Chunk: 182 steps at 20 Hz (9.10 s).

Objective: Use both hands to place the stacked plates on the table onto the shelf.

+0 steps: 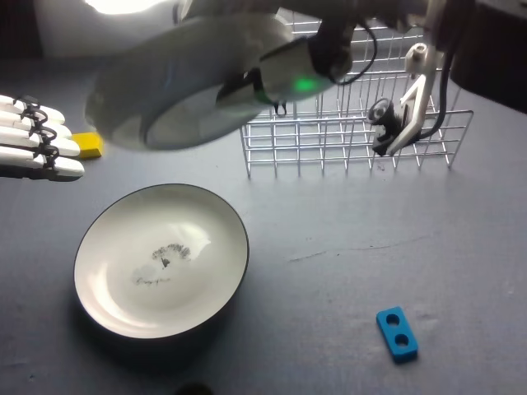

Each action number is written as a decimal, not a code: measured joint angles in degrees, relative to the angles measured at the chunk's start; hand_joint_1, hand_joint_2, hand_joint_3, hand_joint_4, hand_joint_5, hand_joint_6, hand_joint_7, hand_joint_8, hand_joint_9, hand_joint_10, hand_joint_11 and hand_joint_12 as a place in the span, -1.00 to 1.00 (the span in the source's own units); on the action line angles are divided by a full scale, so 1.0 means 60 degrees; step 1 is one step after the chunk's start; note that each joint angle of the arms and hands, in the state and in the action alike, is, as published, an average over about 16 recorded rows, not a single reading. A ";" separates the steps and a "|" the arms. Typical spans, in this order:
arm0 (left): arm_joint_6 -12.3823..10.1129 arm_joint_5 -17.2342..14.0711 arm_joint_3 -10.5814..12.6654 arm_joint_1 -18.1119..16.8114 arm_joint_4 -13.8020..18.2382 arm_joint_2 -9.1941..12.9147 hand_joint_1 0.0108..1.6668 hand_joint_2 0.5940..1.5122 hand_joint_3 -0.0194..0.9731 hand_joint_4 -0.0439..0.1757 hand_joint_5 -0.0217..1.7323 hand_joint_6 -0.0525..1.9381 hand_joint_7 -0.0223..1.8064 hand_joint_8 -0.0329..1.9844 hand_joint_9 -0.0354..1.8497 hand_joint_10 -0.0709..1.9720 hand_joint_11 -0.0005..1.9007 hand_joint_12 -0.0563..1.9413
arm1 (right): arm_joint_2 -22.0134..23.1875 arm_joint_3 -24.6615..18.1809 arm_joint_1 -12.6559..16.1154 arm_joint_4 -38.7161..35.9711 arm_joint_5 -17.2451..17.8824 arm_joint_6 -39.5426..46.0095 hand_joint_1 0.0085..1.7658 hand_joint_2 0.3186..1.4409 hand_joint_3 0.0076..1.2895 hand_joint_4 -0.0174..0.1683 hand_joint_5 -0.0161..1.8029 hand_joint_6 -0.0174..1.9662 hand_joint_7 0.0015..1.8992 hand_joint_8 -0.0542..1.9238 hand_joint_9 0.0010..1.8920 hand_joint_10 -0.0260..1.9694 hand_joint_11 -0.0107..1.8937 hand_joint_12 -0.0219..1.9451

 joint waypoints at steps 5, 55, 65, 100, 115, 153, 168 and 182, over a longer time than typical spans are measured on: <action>0.0012 -0.0040 0.0064 0.0021 0.0031 -0.0089 -1.00 0.13 -0.91 -0.57 -0.95 -0.93 -0.96 -0.97 -0.94 -0.94 -0.98 -0.94 | 0.0011 0.0337 0.0000 0.0769 0.0413 -0.0529 0.40 0.13 -0.98 -0.66 0.15 -0.15 0.20 -0.23 0.42 -0.95 0.06 -0.04; 0.0171 0.1429 -0.0016 0.1392 0.0069 -0.1361 -1.00 0.16 -0.91 -0.57 -0.96 -0.94 -0.96 -0.97 -0.94 -0.94 -0.99 -0.93 | 0.0136 0.3232 0.0817 0.2972 -0.1946 0.0307 0.40 0.15 -0.98 -0.71 0.09 0.00 0.15 -0.17 0.36 -0.95 -0.02 0.04; 0.0171 0.1415 0.0016 0.1458 0.0100 -0.1364 -1.00 0.15 -0.92 -0.57 -0.96 -0.94 -0.97 -0.97 -0.94 -0.94 -0.99 -0.93 | -0.0067 0.3738 0.0610 0.2964 -0.2100 0.0711 0.40 0.15 -0.98 -0.71 0.08 0.00 0.15 -0.18 0.36 -0.95 -0.03 0.06; 0.0168 0.1376 0.0119 0.1647 -0.0021 -0.1432 -1.00 0.14 -0.92 -0.58 -0.95 -0.94 -0.99 -0.99 -0.94 -0.93 -0.99 -0.93 | -0.0704 0.4733 -0.0506 0.2972 -0.1842 0.1472 0.40 0.17 -0.98 -0.66 0.12 -0.09 0.18 -0.18 0.38 -0.95 -0.06 0.14; 0.0168 0.1381 0.0121 0.1647 0.0001 -0.1440 -1.00 0.14 -0.92 -0.58 -0.95 -0.94 -0.99 -0.98 -0.94 -0.93 -0.99 -0.93 | -0.0738 0.4840 -0.0736 0.2916 -0.1630 0.1568 0.40 0.17 -0.98 -0.68 0.12 -0.08 0.15 -0.17 0.36 -0.95 -0.06 0.15; 0.0166 0.1399 0.0190 0.1893 -0.0039 -0.1488 -1.00 0.14 -0.92 -0.57 -0.96 -0.94 -0.99 -0.99 -0.94 -0.93 -0.99 -0.93 | -0.0545 0.4408 -0.0294 0.2090 -0.1255 0.1603 0.29 0.21 -0.98 -0.84 0.01 -0.90 0.05 -0.93 0.03 -0.95 -0.48 0.27; -0.0065 0.1570 0.0195 0.2407 -0.0127 -0.1556 -1.00 0.14 -0.92 -0.59 -0.96 -0.95 -0.99 -0.99 -0.93 -0.91 -0.99 -0.93 | -0.0111 0.2875 -0.0160 -0.2203 0.0876 0.0002 0.27 0.23 -0.98 -0.82 0.02 -0.90 0.05 -0.93 0.03 -0.95 -0.47 0.27; -0.0191 0.1617 0.0196 0.2650 -0.0171 -0.1601 -1.00 0.12 -0.92 -0.62 -0.97 -0.96 -0.99 -0.99 -0.93 -0.90 -0.98 -0.94 | -0.0460 0.0537 -0.1119 -0.3701 0.0442 -0.2837 0.25 0.27 -0.98 -0.78 -0.36 -0.93 -0.33 -0.93 -0.35 -0.95 -0.70 0.06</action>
